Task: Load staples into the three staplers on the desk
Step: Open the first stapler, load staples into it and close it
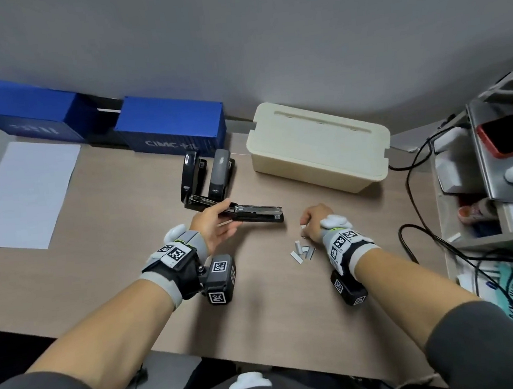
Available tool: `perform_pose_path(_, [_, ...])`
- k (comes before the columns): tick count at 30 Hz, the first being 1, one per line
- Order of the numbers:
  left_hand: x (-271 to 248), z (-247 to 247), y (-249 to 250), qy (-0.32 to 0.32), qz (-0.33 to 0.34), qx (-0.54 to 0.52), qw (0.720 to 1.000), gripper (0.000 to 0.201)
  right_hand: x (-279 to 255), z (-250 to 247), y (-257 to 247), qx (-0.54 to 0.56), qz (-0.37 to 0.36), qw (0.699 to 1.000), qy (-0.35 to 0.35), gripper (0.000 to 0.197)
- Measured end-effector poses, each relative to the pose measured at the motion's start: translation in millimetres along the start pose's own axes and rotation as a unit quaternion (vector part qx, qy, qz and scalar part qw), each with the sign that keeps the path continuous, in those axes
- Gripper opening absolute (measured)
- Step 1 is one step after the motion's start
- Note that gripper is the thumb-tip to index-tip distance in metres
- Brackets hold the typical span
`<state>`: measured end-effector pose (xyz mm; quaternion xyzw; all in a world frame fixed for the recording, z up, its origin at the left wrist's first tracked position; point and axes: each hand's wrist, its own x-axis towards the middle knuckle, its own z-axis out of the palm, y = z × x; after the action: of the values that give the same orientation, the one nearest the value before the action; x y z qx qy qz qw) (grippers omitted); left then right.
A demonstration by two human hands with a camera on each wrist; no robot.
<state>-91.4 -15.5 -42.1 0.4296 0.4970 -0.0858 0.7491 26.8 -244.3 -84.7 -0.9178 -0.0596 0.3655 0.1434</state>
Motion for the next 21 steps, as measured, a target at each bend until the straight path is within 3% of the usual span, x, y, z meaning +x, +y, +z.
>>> perform_pose_path(4, [-0.4, -1.4, 0.8, -0.004, 0.0, 0.002, 1.0, 0.033, -6.2, -3.3, 4.9, 0.045, 0.04, 0.998, 0.014, 0.012])
perform_pose_path(8, [-3.8, -1.0, 0.7, -0.013, -0.004, 0.004, 1.0, 0.03, -12.9, -1.3, 16.0, 0.161, 0.048, 0.984, 0.059, 0.013])
perform_pose_path(13, [-10.9, 1.2, 1.4, -0.032, 0.002, 0.016, 0.999, 0.027, -22.7, -4.0, 17.8, 0.371, 0.02, 0.926, 0.068, 0.017])
perform_pose_path(21, [-22.3, 9.2, 0.5, -0.065, 0.003, 0.028, 0.998, 0.017, -63.1, -21.3, -23.6, 0.472, -0.06, 0.878, 0.043, 0.026])
